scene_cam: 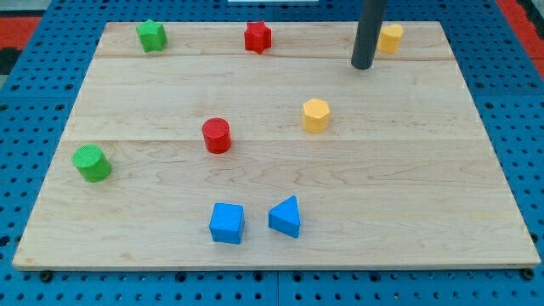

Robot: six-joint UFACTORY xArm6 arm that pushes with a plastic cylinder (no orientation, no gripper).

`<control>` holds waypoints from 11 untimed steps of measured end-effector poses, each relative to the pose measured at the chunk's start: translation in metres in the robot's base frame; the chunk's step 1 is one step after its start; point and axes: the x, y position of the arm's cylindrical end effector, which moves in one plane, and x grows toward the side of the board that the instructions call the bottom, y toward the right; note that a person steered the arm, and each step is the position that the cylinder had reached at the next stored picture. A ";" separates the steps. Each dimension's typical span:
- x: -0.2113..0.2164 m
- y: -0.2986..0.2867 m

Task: Place the blue triangle on top of the green circle

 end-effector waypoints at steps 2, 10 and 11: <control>0.080 -0.025; 0.255 -0.207; 0.255 -0.186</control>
